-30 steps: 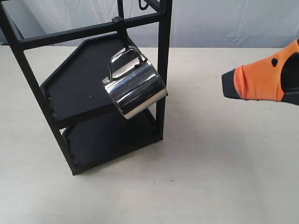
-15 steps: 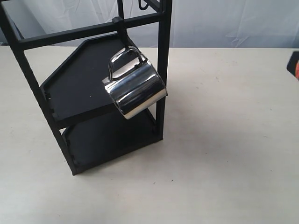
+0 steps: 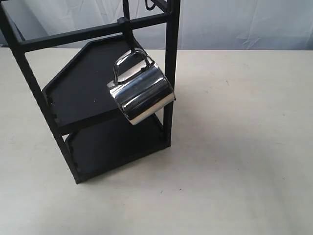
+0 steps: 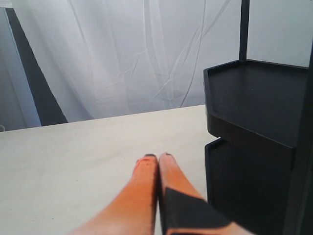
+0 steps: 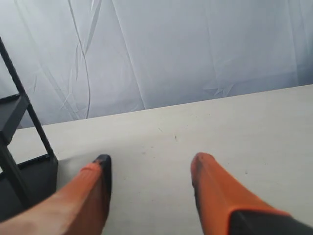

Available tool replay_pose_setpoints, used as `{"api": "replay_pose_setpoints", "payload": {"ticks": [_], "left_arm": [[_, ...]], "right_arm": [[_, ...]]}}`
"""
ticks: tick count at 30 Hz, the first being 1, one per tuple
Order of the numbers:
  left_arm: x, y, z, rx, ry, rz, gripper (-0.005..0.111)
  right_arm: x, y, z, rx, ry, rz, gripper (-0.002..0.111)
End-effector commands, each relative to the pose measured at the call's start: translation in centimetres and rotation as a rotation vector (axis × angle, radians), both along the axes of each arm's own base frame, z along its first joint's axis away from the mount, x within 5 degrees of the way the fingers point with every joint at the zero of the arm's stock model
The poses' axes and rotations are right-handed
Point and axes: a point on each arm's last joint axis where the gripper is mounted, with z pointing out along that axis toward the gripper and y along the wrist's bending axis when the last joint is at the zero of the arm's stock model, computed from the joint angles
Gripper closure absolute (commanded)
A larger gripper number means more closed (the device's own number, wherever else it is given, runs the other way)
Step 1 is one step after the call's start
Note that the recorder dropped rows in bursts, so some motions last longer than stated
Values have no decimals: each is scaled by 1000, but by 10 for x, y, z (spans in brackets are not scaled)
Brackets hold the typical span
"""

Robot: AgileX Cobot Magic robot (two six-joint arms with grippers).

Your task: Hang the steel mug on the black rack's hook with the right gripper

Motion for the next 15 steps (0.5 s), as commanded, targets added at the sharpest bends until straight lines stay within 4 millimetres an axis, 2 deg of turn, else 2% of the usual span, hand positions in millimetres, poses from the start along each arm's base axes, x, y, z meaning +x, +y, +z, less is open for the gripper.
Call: {"api": "replay_pose_setpoints", "payload": {"ticks": [1, 15], "left_arm": [[0, 0, 1, -3, -9, -5, 105], [0, 0, 1, -3, -9, -5, 105]], "right_arm": [[0, -1, -1, -10, -9, -16, 58], [0, -1, -1, -10, -9, -16, 58]]}}
